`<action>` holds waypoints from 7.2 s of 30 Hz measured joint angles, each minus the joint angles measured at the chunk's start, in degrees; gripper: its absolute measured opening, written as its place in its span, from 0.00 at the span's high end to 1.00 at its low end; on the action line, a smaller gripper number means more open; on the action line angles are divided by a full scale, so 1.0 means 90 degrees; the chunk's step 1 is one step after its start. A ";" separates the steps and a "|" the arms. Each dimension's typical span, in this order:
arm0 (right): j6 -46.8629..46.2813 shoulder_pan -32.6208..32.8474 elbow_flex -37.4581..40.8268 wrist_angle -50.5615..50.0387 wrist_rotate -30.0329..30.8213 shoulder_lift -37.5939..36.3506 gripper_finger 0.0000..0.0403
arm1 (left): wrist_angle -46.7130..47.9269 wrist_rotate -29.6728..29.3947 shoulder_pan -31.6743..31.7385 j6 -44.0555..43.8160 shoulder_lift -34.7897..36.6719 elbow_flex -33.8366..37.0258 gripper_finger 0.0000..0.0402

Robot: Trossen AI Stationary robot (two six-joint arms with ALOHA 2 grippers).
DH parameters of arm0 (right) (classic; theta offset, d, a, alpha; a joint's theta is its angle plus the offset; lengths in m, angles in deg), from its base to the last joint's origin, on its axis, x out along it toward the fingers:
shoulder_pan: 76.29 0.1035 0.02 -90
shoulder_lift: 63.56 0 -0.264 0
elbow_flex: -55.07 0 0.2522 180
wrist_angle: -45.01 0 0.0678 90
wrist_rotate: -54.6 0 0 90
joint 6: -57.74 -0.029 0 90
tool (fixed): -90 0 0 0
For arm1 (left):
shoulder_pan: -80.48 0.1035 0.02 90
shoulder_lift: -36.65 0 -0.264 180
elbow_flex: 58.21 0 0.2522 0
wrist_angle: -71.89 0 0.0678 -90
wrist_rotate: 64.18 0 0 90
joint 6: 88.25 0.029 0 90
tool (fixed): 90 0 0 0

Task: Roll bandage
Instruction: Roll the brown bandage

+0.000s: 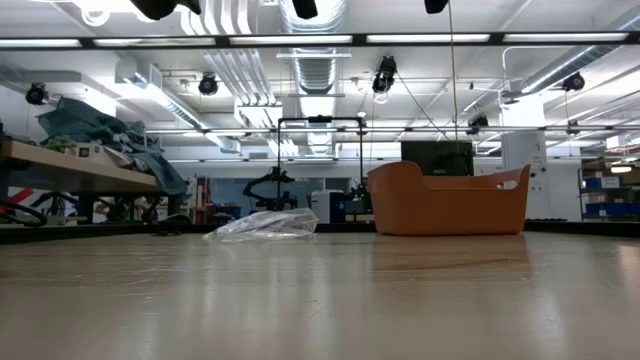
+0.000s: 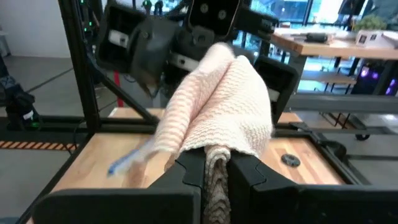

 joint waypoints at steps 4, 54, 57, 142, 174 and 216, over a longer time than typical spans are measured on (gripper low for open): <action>-0.0048 0.0002 0.0004 -0.0171 -0.0025 0.0006 0.95 | -0.0088 -0.0040 0.0004 -0.0374 0.0007 -0.0002 0.48; -0.0154 0.0014 0.0002 -0.0507 -0.1163 -0.0163 0.95 | 0.2110 -0.0600 0.0191 -0.0805 0.0945 -0.0002 0.26; -0.0245 0.0026 0.0002 -0.0522 -0.1316 -0.0113 0.95 | 0.2389 -0.0837 0.0204 -0.0795 0.0959 0.0000 0.26; -0.2930 -0.0605 0.2522 0.4153 0.0429 0.3248 0.86 | 0.4140 -0.1705 -0.0172 0.2303 -0.0617 0.0257 0.51; -0.2983 -0.0532 0.1977 0.0980 0.0434 0.2202 0.31 | 0.3522 -0.1707 0.0039 0.2371 -0.1628 0.0239 0.63; -0.3305 0.0001 0.0737 -0.3453 0.0266 0.1961 0.22 | 0.3531 -0.1722 0.0180 0.1917 -0.2754 -0.0340 0.72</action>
